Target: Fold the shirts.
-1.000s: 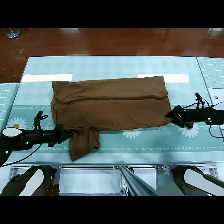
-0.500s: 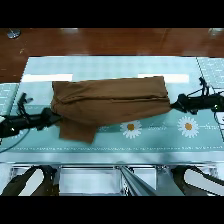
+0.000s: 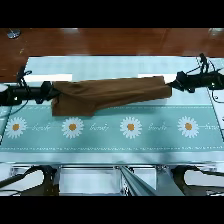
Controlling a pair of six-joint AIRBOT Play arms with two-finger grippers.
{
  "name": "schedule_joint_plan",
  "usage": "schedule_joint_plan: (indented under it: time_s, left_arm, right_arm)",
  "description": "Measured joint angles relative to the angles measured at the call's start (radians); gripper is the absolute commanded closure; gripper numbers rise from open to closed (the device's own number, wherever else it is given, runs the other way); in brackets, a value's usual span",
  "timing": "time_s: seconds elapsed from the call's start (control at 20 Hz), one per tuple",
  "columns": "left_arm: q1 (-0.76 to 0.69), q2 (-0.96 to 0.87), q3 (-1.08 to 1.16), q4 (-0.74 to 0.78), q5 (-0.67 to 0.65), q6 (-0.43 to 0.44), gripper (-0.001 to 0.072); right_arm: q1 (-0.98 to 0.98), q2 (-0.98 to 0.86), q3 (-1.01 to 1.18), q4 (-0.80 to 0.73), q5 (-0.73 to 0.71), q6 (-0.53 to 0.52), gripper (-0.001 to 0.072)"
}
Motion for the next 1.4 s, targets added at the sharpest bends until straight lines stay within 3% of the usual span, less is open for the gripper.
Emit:
schedule_joint_plan:
  time_s: [0.3,0.55,0.6,0.65,0.7,0.85,1.05,1.2,1.4]
  left_arm:
    - [-0.011,-0.242,0.272,0.0,-0.006,-0.042,0.0688]
    - [-0.013,-0.339,0.345,0.005,-0.023,-0.064,0.0666]
    - [-0.013,-0.35,0.351,0.006,-0.026,-0.065,0.0402]
    - [-0.013,-0.357,0.355,0.005,-0.027,-0.066,0.0016]
    - [-0.012,-0.362,0.361,0.005,-0.034,-0.064,0.0005]
    - [0.013,-0.37,0.413,0.048,-0.135,-0.058,0.0007]
    - [0.107,-0.297,0.448,0.259,-0.264,-0.114,0.0007]
    - [0.166,-0.138,0.34,0.322,-0.186,-0.129,0.0007]
    - [0.129,0.132,0.101,0.3,-0.022,-0.092,0.0007]
  right_arm:
    - [0.012,-0.176,0.169,0.021,0.017,0.04,0.0673]
    - [0.031,-0.264,0.229,0.058,0.0,0.05,0.0671]
    - [0.032,-0.276,0.235,0.065,-0.008,0.057,0.0526]
    - [0.031,-0.286,0.238,0.069,-0.018,0.065,0.0171]
    - [0.029,-0.293,0.242,0.071,-0.023,0.066,0.0085]
    - [-0.003,-0.301,0.267,0.068,0.016,0.05,0.0086]
    - [-0.1,-0.292,0.293,0.002,0.122,0.051,0.0086]
    - [-0.14,-0.302,0.295,-0.068,0.18,0.08,0.0087]
    - [-0.128,-0.341,0.296,-0.075,0.203,0.091,0.0094]
